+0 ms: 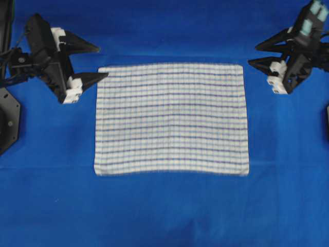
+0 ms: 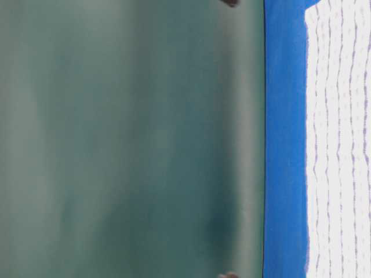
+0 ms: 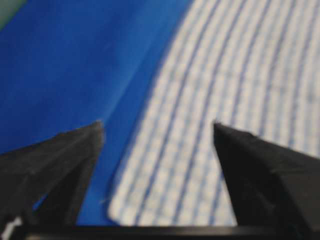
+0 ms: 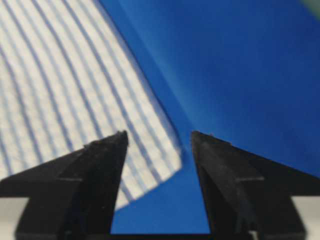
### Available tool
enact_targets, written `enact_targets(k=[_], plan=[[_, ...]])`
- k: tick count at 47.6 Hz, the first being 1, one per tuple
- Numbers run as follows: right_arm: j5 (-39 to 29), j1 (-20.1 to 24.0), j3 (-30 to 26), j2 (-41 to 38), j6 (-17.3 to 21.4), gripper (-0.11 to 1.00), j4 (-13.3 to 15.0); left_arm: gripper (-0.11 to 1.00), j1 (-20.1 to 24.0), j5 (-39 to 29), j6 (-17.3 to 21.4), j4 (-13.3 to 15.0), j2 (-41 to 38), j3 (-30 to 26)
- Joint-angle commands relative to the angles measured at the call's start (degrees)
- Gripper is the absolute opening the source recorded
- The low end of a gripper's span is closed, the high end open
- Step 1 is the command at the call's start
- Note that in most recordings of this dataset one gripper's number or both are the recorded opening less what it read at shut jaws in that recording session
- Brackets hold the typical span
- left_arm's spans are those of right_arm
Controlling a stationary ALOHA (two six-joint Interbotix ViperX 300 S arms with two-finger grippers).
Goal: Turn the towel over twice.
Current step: 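Pinch the towel's far left and far right corners with both grippers, then lift the held corners and pull the towel toward the far side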
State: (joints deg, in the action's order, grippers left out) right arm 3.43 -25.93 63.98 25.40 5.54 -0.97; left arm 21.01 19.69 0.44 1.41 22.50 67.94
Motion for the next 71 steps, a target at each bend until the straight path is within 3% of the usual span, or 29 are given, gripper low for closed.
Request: enact_targets(k=[1,23,34,46,50,55,62,68,71], plan=[[0.5,-0.6,-1.8,-3.2,-0.1,0.57,0.3,0.82,1.2,1.3,0.1,0.0,-2.5,-0.4],[6.1,-1.8,-4.5,-17.8,-0.2,0.58,0.8,0.82,3.9,15.8,0.0,0.1,-20.7,-1.1],[6.2,-1.8,-4.8,-20.9,-0.2,0.57,0.8,0.82,5.0,17.7,0.0,0.2,-27.7,-3.1],[6.3,-1.8,-5.1,-22.9,-0.1,0.56,0.5,0.77,7.3,17.4,0.0,0.4,-29.8,-3.3],[6.9,-1.9,-5.3,-23.8,-0.1,0.53,0.5,0.67,7.3,17.2,0.0,0.4,-29.9,-3.3],[7.6,-2.0,-5.4,-25.0,-0.2,0.41,0.5,0.45,7.3,16.2,0.0,0.4,-29.9,-3.3],[7.8,-2.3,-5.2,-25.2,-0.1,0.06,0.5,0.19,7.0,13.7,-0.1,0.4,-29.9,-3.3],[8.2,-2.7,-5.0,-25.0,0.0,0.05,0.4,0.04,6.4,12.2,-0.1,0.3,-29.7,-3.3],[8.8,-3.3,-4.7,-24.8,0.3,0.05,0.2,0.03,6.2,12.0,-0.1,0.4,-29.5,-3.3]])
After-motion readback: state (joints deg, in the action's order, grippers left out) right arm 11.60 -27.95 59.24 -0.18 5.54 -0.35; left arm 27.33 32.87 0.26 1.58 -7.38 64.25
